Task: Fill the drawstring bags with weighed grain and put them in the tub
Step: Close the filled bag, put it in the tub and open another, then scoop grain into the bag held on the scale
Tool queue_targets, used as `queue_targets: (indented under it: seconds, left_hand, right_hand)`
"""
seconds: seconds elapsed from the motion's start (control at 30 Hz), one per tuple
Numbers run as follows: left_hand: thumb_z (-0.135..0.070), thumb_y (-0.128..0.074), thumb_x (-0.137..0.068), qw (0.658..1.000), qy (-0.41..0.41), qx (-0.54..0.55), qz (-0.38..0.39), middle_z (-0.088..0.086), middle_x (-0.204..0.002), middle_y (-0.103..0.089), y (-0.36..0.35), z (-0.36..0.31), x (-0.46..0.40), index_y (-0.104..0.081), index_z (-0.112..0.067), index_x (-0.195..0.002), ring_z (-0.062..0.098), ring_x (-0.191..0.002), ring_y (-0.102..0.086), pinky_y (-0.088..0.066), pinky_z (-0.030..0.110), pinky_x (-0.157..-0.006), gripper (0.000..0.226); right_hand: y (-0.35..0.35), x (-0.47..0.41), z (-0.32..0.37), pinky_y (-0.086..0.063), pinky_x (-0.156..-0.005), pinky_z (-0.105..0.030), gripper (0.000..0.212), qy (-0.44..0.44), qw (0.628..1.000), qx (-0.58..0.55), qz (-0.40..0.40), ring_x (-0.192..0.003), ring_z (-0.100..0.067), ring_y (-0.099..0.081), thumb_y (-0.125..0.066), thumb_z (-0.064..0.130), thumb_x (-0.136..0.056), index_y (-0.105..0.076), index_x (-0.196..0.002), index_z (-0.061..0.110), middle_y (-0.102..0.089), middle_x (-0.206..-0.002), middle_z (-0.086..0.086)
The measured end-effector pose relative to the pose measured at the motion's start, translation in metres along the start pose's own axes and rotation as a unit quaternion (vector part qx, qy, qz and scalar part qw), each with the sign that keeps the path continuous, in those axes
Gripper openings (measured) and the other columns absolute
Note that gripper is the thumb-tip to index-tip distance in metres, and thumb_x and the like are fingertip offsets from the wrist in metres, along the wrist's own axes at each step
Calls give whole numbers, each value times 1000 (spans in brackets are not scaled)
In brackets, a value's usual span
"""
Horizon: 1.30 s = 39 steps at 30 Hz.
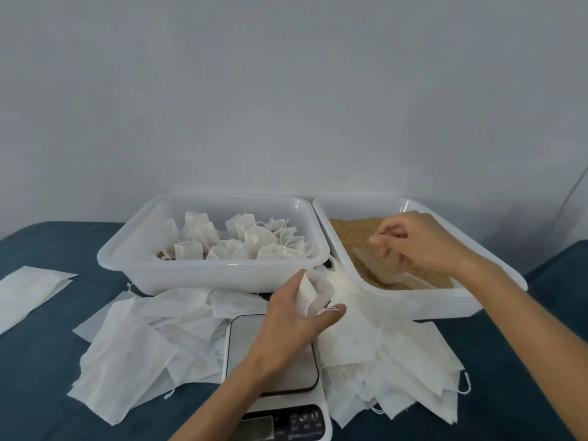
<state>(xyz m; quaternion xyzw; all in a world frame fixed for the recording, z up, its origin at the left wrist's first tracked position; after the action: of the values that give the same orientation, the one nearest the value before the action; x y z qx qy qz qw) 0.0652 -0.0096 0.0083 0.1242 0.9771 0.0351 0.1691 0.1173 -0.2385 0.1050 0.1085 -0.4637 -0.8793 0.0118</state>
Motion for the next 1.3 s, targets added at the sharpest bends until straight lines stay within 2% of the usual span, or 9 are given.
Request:
queue_targets:
  seconds: [0.07, 0.17, 0.33, 0.43, 0.67, 0.87, 1.1, 1.23, 1.3]
  left_hand:
    - [-40, -85, -78, 999, 16, 26, 10, -9, -84, -69, 1, 1, -7, -66, -27, -91, 5, -80, -67, -51, 19, -68, 26]
    - [-44, -85, -75, 999, 22, 42, 6, -4, -87, -71, 2, 6, -15, -68, -26, -93, 9, -81, -67, -52, 23, -69, 31]
    - [-39, -85, -76, 998, 26, 60, 1, 0, -89, -72, 12, 18, -11, -68, -29, -105, 9, -78, -64, -52, 20, -70, 35]
    - [-41, -85, -75, 998, 26, 56, -15, -4, -86, -71, 16, 19, -9, -70, -26, -95, 8, -77, -63, -52, 21, -70, 29]
    - [-32, -84, -76, 997, 20, 62, -32, -5, -82, -68, 22, 11, -11, -69, -19, -88, 8, -74, -61, -49, 17, -66, 23]
    - [-33, -82, -76, 998, 22, 48, -40, -9, -82, -69, 23, 11, -11, -70, -27, -90, 6, -73, -61, -49, 16, -66, 20]
    - [-40, -83, -74, 998, 31, 33, -38, -9, -83, -69, 23, 18, -10, -71, -28, -91, 5, -75, -62, -50, 17, -67, 24]
    - [-44, -82, -70, 998, 32, 38, -46, -8, -83, -70, 25, 18, -11, -71, -29, -91, 6, -75, -63, -52, 20, -68, 28]
    - [-40, -83, -72, 997, 31, 39, -50, -7, -82, -71, 27, 18, -12, -71, -29, -92, 6, -75, -63, -53, 21, -68, 26]
  right_hand:
    - [1, -10, -53, -57, -81, -32, 28, -81, 984, 155, 44, -87, -11, -66, -76, 46, -84, -67, -100, 24, -70, -102, 5]
    - [-16, -14, -101, -55, -88, -36, 37, -148, 952, 239, 123, -95, -14, -62, -78, 44, -83, -67, -106, 18, -67, -108, 2]
    - [-31, -28, -120, -47, -65, -31, 31, -156, 924, 329, 113, -76, -15, -56, -75, 45, -82, -59, -86, 19, -62, -88, 2]
    - [-35, -34, -128, -36, -56, -27, 30, -151, 918, 346, 123, -65, -13, -46, -74, 40, -83, -53, -75, 20, -55, -76, 4]
    - [18, -43, -147, -57, -79, -38, 18, -168, 914, 370, 4, -86, -18, -63, -73, 30, -90, -64, -97, 17, -66, -96, -1]
    - [31, -59, -138, -43, -65, -31, 13, -146, 842, 518, -38, -81, -22, -60, -67, 18, -93, -66, -105, 17, -55, -95, -2]
    - [-29, -85, -108, -55, -83, -37, 8, -97, 946, 310, -12, -90, -21, -64, -76, 10, -87, -69, -91, 9, -67, -97, -6]
    - [-18, -81, -130, -44, -67, -27, 10, -151, 961, 228, -49, -79, -15, -59, -78, 10, -86, -68, -87, 8, -69, -97, -9]
    - [-5, -76, -142, -48, -74, -32, 11, -167, 963, 201, -60, -86, -21, -62, -80, 11, -84, -70, -88, 8, -70, -99, -10]
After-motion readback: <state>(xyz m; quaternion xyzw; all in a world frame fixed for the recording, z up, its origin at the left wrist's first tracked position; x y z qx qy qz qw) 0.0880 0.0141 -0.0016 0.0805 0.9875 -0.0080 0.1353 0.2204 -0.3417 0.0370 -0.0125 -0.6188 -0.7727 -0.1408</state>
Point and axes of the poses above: each hand's wrist, its own x-axis away from the middle knuckle, its own y-axis out of the back of the hand, z = x × y, the point moved 6 cm from there along -x, towards the middle knuckle
